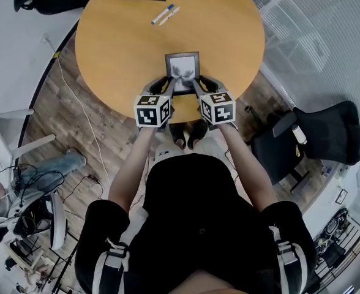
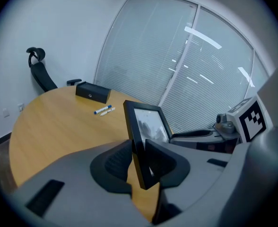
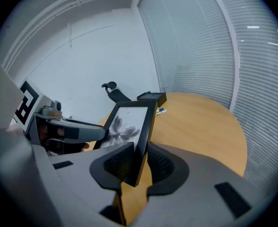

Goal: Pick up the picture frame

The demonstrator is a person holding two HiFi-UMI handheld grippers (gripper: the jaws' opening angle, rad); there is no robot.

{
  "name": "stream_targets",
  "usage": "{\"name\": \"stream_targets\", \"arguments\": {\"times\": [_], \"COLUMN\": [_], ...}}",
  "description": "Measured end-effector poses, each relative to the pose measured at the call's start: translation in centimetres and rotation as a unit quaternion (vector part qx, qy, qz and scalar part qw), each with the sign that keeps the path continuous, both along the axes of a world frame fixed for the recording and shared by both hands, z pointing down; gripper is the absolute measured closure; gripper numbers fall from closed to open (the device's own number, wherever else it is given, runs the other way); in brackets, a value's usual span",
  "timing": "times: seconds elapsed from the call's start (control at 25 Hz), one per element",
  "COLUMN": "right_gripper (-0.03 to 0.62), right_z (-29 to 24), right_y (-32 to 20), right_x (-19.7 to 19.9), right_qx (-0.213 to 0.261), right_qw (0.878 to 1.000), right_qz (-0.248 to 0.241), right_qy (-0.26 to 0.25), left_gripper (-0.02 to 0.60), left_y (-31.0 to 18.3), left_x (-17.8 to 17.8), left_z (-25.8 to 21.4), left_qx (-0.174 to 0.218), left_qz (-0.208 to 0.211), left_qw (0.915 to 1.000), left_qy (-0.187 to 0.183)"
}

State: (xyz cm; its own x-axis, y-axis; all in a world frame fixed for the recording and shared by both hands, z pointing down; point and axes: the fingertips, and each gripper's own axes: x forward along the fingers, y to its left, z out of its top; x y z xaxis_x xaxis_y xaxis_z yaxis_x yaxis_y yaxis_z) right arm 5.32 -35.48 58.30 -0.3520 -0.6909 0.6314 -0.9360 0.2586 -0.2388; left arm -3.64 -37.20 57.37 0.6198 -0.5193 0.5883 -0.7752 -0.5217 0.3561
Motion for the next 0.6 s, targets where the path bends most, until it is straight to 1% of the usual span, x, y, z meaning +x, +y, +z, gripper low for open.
{"name": "stream_targets", "arguments": {"times": [0.16, 0.28, 0.36, 0.48, 0.6], "right_gripper": [0.488, 0.490, 0.488, 0.488, 0.488], "right_z": [-4.4, -7.9, -10.1, -13.6, -17.5], "right_y": [-1.9, -3.5, -3.7, -3.4, -3.5], "right_x": [-0.2, -0.3, -0.4, -0.7, -1.1], "right_qx": [0.053, 0.095, 0.117, 0.150, 0.190], "right_qw": [0.999, 0.995, 0.993, 0.989, 0.982], "right_qz": [-0.006, -0.009, -0.011, -0.009, -0.009], "right_qy": [0.009, 0.016, 0.017, 0.016, 0.018], "left_gripper": [0.482, 0.482, 0.482, 0.482, 0.482], "left_y": [-1.8, -3.3, -3.4, -3.1, -3.2], "left_x": [-0.3, -0.3, -0.4, -0.7, -1.1], "left_z": [-4.3, -7.9, -10.2, -13.7, -17.6], "left_qx": [0.048, 0.090, 0.113, 0.151, 0.197], "left_qz": [0.001, 0.001, 0.003, 0.008, 0.009], "left_qw": [0.9988, 0.9959, 0.9935, 0.9883, 0.9802], "left_qy": [0.008, 0.012, 0.014, 0.018, 0.018]}}
